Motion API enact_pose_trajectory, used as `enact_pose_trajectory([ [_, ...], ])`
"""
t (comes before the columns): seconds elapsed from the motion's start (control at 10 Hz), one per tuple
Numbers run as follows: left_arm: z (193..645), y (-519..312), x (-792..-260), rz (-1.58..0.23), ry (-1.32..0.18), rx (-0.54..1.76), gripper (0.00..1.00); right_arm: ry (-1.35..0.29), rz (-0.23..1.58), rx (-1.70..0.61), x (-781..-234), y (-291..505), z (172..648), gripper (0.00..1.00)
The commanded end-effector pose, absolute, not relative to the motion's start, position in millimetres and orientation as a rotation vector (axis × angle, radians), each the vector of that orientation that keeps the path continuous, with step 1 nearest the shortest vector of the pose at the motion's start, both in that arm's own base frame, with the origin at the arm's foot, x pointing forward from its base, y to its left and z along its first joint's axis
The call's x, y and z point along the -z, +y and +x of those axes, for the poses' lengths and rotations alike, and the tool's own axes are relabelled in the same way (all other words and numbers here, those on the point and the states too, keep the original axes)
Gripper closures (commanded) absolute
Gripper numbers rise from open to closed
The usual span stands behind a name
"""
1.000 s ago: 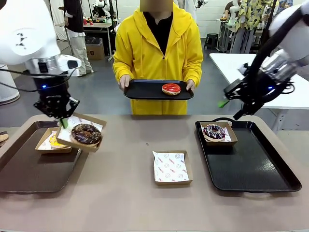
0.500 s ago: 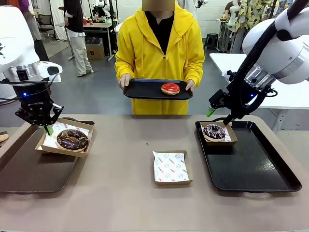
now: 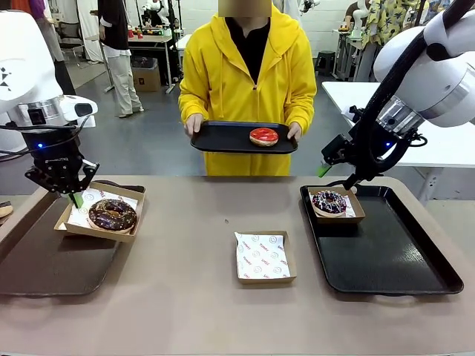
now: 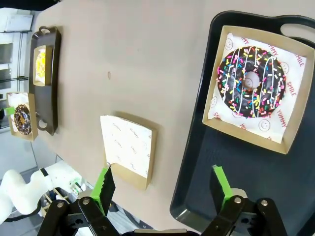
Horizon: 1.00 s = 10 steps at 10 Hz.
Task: Individually package the donuts and arrange them on the tray.
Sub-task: Place the picked Paper togo box on the Handle tray while simultaneously picking up another Paper togo box from the table with the other hand.
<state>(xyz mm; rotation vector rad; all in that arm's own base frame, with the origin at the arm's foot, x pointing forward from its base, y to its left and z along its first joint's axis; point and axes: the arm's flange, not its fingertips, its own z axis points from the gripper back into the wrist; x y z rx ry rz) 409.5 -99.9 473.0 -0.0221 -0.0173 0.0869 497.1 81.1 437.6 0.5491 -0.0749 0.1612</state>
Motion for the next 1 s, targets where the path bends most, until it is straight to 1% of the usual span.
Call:
enact_pose_trajectory([
  [0.0,407,-99,-476,-0.025,-0.018,-0.088,0.99,-0.071,0.551,-0.164,-439,82,498,0.0],
  [0.2,409,-100,-473,-0.022,-0.017,-0.087,0.99,-0.075,0.549,-0.161,-438,81,497,0.0],
  [0.3,406,-90,-471,-0.025,-0.026,-0.026,0.99,-0.056,0.44,-0.18,-432,103,493,0.0],
  [0.5,394,-68,-464,-0.043,-0.048,0.043,0.99,-0.044,0.32,-0.203,-422,143,484,0.0],
  [0.9,373,-43,-437,0.004,-0.035,0.121,0.99,-0.042,0.209,-0.179,-384,196,466,0.0],
])
